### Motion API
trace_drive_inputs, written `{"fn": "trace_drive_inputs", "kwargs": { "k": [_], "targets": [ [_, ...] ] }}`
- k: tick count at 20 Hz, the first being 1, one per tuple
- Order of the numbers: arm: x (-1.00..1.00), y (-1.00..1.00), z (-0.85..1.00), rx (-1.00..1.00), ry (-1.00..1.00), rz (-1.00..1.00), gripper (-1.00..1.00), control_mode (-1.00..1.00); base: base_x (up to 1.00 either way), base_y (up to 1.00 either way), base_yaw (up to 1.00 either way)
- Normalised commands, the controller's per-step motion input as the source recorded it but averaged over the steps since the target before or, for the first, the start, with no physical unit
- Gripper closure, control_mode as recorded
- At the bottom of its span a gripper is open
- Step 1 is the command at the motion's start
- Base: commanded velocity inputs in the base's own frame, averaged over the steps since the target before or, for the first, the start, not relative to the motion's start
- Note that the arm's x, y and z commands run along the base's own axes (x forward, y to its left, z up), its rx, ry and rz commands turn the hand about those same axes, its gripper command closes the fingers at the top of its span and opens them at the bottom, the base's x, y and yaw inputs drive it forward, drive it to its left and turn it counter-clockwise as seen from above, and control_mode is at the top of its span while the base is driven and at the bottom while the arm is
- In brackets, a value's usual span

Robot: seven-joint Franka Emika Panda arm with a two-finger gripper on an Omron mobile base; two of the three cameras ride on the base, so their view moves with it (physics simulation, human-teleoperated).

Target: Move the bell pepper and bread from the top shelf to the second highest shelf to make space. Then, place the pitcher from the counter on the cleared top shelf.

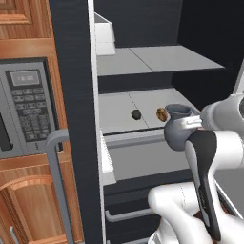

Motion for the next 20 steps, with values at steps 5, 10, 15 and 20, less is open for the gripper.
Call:
{"fn": "trace_drive_inputs", "kwargs": {
  "k": [5, 10, 15, 20],
  "targets": [
    [-0.20, 0.01, 0.91, 0.00, -0.17, 0.00, 1.00, -1.00, 0.00, 0.00, 0.00],
    [-0.12, 0.00, 1.00, 0.00, -0.13, 0.00, 1.00, -1.00, 0.00, 0.00, 0.00],
    [0.15, 0.00, 0.44, 0.00, -0.17, -0.03, 1.00, -1.00, 0.00, 0.00, 0.00],
    [0.30, 0.00, 0.45, 0.00, -0.24, -0.06, 1.00, -1.00, 0.00, 0.00, 0.00]
  ]
}}
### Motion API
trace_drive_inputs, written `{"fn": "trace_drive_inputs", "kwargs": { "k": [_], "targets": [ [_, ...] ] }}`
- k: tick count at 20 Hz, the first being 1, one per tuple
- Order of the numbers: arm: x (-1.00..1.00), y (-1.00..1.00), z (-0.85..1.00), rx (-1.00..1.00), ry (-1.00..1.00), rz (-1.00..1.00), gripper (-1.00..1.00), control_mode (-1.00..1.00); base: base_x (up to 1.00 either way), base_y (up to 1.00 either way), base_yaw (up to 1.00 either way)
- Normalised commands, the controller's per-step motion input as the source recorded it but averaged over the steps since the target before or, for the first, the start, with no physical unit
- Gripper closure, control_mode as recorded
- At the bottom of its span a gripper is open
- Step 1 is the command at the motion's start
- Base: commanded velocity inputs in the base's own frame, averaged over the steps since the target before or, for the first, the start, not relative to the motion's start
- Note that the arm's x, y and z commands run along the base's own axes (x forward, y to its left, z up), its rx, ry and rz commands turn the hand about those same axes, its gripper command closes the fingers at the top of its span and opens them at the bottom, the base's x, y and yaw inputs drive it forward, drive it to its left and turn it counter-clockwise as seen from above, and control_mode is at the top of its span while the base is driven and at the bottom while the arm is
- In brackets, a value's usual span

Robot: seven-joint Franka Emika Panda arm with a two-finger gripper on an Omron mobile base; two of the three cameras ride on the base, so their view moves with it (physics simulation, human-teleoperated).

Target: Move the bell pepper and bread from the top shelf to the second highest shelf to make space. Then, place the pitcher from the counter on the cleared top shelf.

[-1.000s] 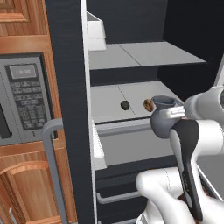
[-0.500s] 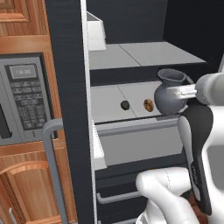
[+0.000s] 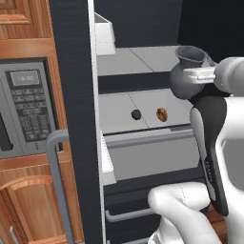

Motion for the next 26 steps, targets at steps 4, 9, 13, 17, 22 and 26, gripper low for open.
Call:
{"fn": "trace_drive_inputs", "kwargs": {
  "k": [4, 9, 13, 17, 22, 26],
  "targets": [
    [0.40, -0.02, 0.45, 0.00, -0.12, -0.10, 1.00, -1.00, 0.00, 0.00, 0.00],
    [0.58, -0.08, 0.08, 0.02, 0.08, -0.06, 1.00, -1.00, 0.00, 0.00, 0.00],
    [0.71, -0.08, 0.00, 0.07, 0.11, -0.01, 1.00, -1.00, 0.00, 0.00, 0.00],
    [0.72, -0.04, 0.04, 0.08, 0.02, 0.00, 1.00, -1.00, 0.00, 0.00, 0.00],
    [0.71, -0.02, 0.06, 0.09, 0.00, -0.01, 1.00, -1.00, 0.00, 0.00, 0.00],
    [0.82, -0.01, 0.01, 0.09, 0.00, 0.00, 1.00, -1.00, 0.00, 0.00, 0.00]
  ]
}}
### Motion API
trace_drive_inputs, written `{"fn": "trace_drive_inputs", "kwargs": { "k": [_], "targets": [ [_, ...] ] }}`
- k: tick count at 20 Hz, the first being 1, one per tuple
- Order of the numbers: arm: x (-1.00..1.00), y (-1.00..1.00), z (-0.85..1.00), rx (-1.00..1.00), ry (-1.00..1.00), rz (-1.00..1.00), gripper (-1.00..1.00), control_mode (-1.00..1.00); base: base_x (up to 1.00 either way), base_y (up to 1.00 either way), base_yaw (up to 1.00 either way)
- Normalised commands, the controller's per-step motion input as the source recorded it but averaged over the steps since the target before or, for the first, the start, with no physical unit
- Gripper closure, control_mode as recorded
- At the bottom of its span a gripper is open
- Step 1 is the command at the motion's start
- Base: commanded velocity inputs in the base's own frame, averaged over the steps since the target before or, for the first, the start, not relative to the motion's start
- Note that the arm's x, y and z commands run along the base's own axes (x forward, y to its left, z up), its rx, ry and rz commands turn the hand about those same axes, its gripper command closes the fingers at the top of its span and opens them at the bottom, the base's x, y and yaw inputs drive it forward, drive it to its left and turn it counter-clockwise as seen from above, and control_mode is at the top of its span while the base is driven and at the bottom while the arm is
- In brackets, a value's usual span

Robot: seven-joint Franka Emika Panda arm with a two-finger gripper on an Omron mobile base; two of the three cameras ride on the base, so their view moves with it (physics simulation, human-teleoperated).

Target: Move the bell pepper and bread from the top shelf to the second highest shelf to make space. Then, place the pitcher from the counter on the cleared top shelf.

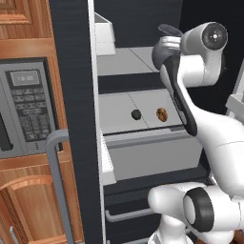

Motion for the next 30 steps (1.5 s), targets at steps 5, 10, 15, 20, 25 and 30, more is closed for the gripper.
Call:
{"fn": "trace_drive_inputs", "kwargs": {
  "k": [5, 10, 15, 20, 25, 30],
  "targets": [
    [0.78, 0.00, -0.15, 0.00, 0.00, 0.00, 1.00, -1.00, 0.00, 0.00, 0.00],
    [0.65, 0.00, -0.29, 0.00, 0.00, 0.00, 1.00, -1.00, 0.00, 0.00, 0.00],
    [0.58, 0.13, -0.26, -0.02, 0.00, -0.03, 1.00, -1.00, 0.00, 0.00, 0.00],
    [0.61, 0.22, -0.15, -0.04, 0.00, -0.06, 1.00, -1.00, 0.00, 0.00, 0.00],
    [0.53, 0.18, -0.12, -0.04, -0.01, -0.08, 1.00, -1.00, 0.00, 0.00, 0.00],
    [0.54, 0.08, -0.10, 0.00, -0.05, -0.07, -1.00, -1.00, 0.00, 0.00, 0.00]
  ]
}}
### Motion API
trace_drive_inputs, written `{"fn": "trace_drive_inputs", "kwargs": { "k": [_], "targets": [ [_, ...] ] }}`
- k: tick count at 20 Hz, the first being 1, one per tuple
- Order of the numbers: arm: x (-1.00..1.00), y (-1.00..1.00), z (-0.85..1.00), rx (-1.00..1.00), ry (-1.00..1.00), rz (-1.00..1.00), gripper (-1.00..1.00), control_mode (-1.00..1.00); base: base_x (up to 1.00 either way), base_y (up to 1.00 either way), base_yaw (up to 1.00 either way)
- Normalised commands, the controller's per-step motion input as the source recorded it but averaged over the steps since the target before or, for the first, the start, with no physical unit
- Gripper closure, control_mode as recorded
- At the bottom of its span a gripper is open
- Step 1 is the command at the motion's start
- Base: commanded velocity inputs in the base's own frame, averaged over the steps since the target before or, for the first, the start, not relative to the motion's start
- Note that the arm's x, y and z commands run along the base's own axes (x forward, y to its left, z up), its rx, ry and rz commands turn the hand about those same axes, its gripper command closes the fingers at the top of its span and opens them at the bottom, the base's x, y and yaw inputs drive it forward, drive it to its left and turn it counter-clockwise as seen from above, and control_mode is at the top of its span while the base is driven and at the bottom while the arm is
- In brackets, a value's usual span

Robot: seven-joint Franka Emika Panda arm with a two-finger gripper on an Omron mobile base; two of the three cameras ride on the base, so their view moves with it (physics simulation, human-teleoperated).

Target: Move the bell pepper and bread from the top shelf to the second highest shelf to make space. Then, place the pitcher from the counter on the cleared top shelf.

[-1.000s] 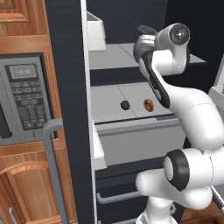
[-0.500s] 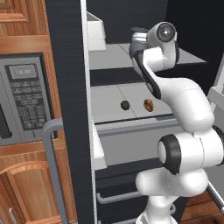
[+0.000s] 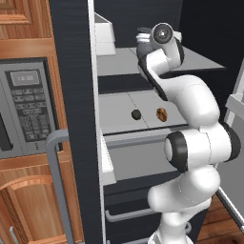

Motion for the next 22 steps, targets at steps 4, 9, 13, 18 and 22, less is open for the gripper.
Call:
{"fn": "trace_drive_inputs", "kwargs": {
  "k": [4, 9, 13, 18, 22],
  "targets": [
    [0.35, 0.01, -0.04, 0.00, -0.08, -0.07, -1.00, -1.00, 0.00, 0.00, 0.00],
    [0.04, 0.00, 0.01, 0.00, -0.03, -0.03, -1.00, -1.00, 0.00, 0.00, 0.00],
    [-0.11, 0.00, 0.21, 0.00, 0.00, 0.00, -1.00, -1.00, 0.00, 0.00, 0.00],
    [-0.15, 0.00, 0.25, 0.00, 0.00, 0.00, -1.00, -1.00, 0.00, 0.00, 0.00],
    [0.00, 0.00, 0.00, 0.00, 0.00, 0.00, -1.00, -1.00, 0.00, 0.00, 0.00]
  ]
}}
